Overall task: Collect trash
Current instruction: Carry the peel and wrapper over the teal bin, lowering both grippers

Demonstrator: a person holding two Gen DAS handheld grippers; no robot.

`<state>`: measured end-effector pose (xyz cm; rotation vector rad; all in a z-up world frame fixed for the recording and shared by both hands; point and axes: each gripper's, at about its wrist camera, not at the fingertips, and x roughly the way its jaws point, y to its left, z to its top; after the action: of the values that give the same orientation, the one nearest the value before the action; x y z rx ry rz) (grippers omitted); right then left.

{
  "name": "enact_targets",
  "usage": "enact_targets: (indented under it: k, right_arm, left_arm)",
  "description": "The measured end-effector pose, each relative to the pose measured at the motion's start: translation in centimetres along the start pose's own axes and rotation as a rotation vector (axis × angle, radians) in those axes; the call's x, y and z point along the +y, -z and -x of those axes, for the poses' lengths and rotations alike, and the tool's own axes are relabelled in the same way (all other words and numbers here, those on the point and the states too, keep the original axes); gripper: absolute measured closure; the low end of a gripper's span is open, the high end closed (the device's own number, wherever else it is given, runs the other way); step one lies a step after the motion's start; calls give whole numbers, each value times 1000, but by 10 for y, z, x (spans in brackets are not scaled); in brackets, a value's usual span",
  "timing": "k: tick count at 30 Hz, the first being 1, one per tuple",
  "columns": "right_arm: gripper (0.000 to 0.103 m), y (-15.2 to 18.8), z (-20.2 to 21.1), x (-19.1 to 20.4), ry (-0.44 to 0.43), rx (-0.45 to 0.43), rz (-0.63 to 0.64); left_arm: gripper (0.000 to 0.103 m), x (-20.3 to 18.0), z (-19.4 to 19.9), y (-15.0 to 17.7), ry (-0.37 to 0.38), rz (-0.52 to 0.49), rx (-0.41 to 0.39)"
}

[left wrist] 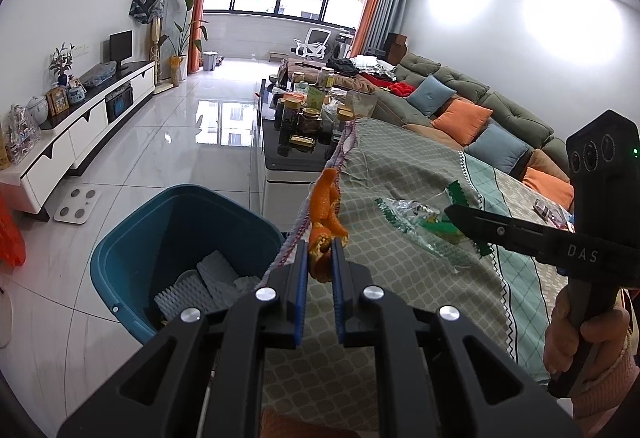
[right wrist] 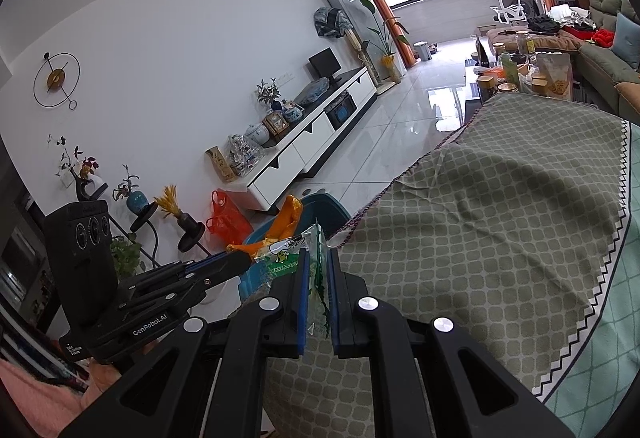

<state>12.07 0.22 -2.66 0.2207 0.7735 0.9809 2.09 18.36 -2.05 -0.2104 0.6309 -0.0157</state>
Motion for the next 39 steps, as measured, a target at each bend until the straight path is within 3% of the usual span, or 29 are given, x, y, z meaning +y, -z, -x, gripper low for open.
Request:
enact_targets:
  k: [39]
  right_arm:
    - [94,-8,-26,18,-28,42,42]
  left_arm:
    - [91,14,1,2,-34,51,-5]
